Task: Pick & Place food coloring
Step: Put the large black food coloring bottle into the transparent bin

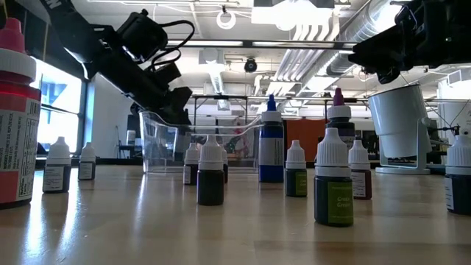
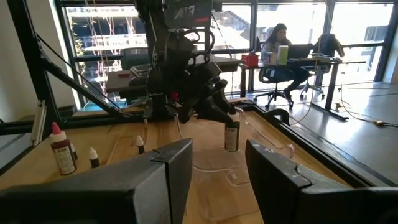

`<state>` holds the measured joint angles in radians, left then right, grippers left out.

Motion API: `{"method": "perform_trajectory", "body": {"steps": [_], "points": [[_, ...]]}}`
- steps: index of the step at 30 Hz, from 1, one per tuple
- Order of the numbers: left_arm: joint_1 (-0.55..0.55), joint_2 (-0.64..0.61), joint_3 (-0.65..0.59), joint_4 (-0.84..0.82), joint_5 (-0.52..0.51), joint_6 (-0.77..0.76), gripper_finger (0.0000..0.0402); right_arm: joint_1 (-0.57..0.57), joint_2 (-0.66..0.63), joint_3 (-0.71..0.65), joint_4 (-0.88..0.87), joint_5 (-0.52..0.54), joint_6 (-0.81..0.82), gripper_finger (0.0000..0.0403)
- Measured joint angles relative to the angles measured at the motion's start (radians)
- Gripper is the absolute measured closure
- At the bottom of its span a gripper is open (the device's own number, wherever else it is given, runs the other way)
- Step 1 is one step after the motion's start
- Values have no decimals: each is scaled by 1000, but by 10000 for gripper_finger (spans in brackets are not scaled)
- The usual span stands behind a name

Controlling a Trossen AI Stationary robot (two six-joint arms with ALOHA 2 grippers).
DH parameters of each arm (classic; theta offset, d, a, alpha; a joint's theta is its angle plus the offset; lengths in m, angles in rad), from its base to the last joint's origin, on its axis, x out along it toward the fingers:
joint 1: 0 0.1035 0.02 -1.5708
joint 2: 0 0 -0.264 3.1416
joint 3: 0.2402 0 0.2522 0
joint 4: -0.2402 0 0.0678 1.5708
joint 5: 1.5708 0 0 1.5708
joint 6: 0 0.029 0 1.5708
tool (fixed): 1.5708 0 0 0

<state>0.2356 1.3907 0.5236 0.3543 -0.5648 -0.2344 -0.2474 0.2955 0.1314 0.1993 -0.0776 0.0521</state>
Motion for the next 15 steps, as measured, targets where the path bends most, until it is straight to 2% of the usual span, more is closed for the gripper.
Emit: {"method": "perform_trajectory", "body": {"steps": [15], "points": [[0,1,98,-130,35,28,268,0,0,0,0,0,0,261]]}}
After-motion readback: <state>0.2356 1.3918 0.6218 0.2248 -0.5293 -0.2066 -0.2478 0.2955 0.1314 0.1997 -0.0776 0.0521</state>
